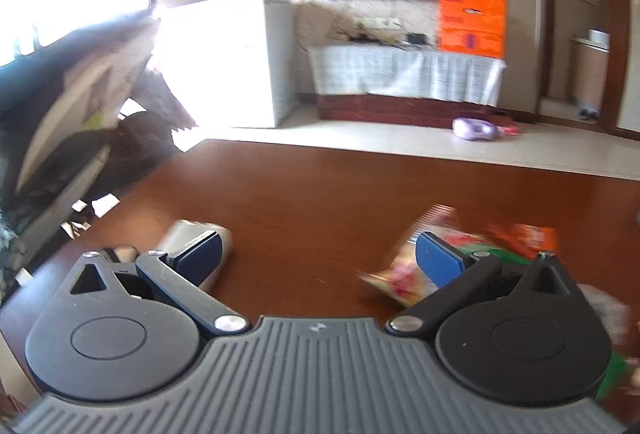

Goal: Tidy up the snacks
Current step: 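Move both tools toward the snack pile on the table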

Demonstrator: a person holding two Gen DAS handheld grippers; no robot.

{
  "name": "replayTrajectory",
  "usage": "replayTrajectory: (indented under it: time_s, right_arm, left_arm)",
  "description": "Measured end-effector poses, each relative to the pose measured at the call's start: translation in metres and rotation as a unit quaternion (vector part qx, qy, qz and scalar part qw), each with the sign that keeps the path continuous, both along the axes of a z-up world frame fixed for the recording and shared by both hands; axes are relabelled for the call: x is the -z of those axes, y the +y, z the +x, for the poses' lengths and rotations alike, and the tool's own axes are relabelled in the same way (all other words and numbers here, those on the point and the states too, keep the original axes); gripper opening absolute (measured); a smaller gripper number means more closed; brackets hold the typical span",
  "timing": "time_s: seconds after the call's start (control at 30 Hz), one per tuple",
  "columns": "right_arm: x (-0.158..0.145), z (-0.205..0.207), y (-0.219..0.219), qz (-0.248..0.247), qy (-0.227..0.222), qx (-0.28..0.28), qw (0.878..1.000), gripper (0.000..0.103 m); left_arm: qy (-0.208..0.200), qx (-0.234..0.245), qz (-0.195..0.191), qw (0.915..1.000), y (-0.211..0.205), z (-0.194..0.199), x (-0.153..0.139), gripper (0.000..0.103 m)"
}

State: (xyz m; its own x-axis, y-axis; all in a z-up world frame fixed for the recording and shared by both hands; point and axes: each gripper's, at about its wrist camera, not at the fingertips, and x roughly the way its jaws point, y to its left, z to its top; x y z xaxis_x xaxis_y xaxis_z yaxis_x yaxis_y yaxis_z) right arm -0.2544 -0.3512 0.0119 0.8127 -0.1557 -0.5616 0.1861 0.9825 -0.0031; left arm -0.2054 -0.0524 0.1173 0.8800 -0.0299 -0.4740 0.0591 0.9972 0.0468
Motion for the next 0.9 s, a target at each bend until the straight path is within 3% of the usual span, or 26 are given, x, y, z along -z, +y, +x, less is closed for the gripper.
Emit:
replayTrajectory:
  time_s: [0.13,0.3,0.43,0.53,0.67,0.8,0.9]
  right_arm:
    - [-0.001,-0.009,-0.003,0.010,-0.011,-0.011,1.000,0.099]
    - [-0.006,-0.027,-0.014,0.008,-0.035,0.003,0.999,0.099]
    - [-0.005,-0.036,-0.027,0.012,-0.029,0.019,0.999,0.099]
    - [-0.004,-0.044,-0.036,0.016,-0.030,0.026,0.999,0.099]
    - [-0.006,-0.052,-0.045,0.020,-0.034,0.037,0.999,0.099]
    - [-0.008,-0.056,-0.048,0.035,-0.040,0.043,0.998,0.099]
    - [-0.009,-0.057,-0.040,0.020,-0.041,0.027,0.999,0.099]
  left_arm:
    - [0.000,0.037,-0.007,0.9993,-0.049,-0.043,0.001,0.103]
    - [0.016,0.074,-0.017,0.9970,-0.077,-0.074,0.008,0.103]
    - [0.000,0.079,-0.023,0.9966,-0.078,-0.081,0.013,0.103]
    - [0.016,0.097,-0.040,0.9944,-0.081,-0.072,0.020,0.103]
    - [0.003,0.118,-0.017,0.9928,-0.090,-0.072,0.022,0.103]
    - [0.037,0.134,-0.030,0.9898,-0.093,-0.065,0.028,0.103]
    - [0.037,0.131,-0.010,0.9907,-0.101,-0.063,0.032,0.103]
